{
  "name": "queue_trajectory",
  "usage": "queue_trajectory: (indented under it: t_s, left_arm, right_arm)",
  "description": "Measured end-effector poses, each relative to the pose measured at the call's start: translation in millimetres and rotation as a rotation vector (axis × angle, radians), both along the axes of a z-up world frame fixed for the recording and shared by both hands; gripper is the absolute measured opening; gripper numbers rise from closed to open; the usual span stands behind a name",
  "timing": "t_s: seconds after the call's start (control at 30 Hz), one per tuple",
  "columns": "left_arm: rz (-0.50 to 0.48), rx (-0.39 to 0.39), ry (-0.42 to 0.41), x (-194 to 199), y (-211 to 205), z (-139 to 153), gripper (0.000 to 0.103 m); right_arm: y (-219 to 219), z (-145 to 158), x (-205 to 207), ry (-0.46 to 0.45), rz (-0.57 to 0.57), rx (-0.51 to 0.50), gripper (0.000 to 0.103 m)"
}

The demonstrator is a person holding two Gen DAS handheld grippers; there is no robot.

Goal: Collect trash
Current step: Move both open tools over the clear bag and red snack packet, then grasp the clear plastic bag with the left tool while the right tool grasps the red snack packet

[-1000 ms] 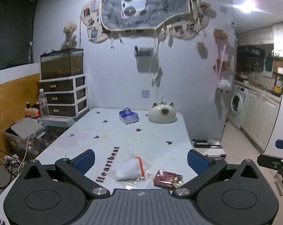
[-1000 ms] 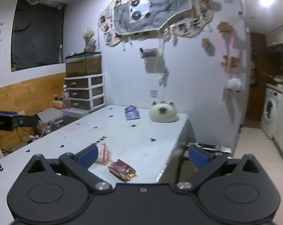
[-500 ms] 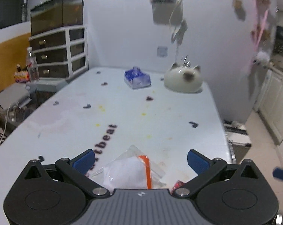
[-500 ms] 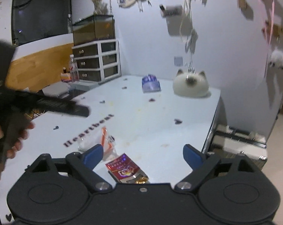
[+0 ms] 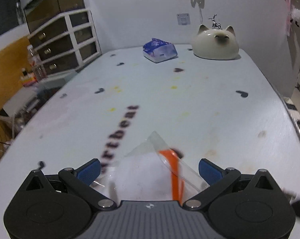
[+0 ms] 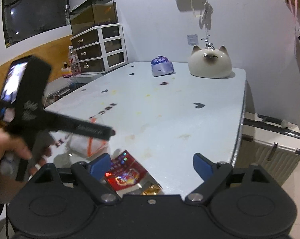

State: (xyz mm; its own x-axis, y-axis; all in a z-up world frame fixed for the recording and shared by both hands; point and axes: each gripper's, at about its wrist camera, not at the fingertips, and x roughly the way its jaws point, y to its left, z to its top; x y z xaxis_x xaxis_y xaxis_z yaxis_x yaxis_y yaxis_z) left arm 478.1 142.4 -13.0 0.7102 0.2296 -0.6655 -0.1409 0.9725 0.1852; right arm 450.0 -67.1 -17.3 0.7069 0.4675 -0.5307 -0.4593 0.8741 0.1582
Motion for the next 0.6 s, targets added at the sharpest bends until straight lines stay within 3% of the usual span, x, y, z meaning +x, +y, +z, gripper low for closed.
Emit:
queue_trajectory:
  t_s: [0.3,0.5,0.6]
  left_arm:
    - [-0.09,0.117,-0.064,-64,21,3,0.103]
    - [-0.131,0.203,-0.073,-93,33,9,0.1]
    - [-0.152,0.224,-0.072,-100,34,11,0.097]
  right_arm:
    - [23,-21,7,0.046,0.063,0.048,0.09]
    - [35,-29,-32,0.069,0.237,-0.02,0.09]
    - [38,-29,-47,0.071,0.258,-0.027,0.09]
